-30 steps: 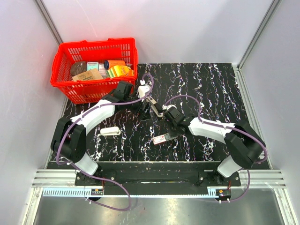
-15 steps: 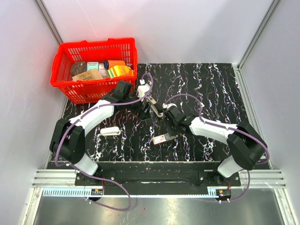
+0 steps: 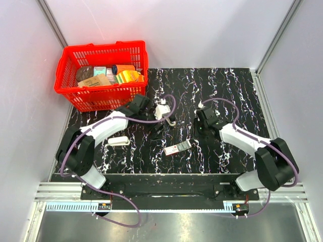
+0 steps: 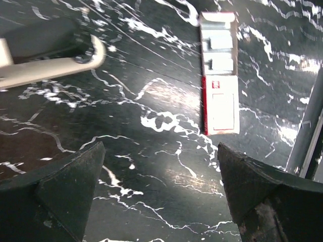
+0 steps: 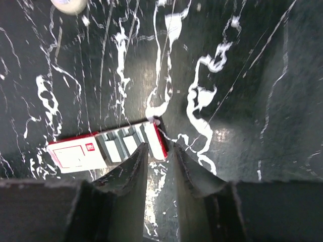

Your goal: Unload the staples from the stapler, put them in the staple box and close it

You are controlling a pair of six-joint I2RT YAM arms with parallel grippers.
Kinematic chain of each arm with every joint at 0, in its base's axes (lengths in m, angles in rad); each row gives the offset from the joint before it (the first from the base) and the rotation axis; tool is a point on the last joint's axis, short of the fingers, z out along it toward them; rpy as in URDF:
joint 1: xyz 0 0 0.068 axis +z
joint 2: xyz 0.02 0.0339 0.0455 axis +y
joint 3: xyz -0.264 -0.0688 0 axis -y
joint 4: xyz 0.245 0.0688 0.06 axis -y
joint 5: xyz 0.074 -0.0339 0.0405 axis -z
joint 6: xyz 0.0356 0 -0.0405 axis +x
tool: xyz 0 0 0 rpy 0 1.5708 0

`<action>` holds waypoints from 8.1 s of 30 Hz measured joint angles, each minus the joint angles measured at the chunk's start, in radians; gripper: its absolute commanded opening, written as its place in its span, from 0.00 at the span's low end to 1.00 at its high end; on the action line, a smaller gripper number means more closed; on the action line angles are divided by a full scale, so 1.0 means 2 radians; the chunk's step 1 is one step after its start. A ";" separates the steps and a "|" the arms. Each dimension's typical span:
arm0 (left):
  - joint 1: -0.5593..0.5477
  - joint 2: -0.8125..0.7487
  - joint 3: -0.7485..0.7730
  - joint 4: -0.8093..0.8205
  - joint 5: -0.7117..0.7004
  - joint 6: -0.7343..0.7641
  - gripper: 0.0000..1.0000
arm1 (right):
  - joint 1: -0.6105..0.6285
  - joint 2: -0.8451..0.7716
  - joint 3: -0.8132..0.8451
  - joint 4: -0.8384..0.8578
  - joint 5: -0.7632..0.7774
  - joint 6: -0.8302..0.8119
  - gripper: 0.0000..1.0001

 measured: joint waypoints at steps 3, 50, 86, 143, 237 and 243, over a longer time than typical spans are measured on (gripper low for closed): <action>-0.016 0.012 -0.010 -0.012 0.000 0.030 0.99 | -0.004 0.012 -0.022 0.010 -0.030 0.018 0.32; -0.138 0.094 -0.007 -0.023 -0.130 0.079 0.99 | -0.038 0.037 -0.109 0.151 -0.155 0.083 0.19; -0.149 0.104 0.013 -0.061 -0.122 0.209 0.99 | -0.035 0.101 -0.043 0.127 -0.218 0.000 0.19; -0.100 0.041 -0.029 -0.055 -0.148 0.125 0.99 | -0.023 0.073 0.008 0.060 -0.137 -0.017 0.37; -0.068 0.001 -0.065 0.008 -0.203 0.027 0.99 | 0.026 -0.011 -0.059 0.089 -0.049 0.071 0.36; -0.067 0.007 -0.065 -0.005 -0.195 0.033 0.99 | 0.015 -0.020 -0.127 0.106 -0.072 0.110 0.32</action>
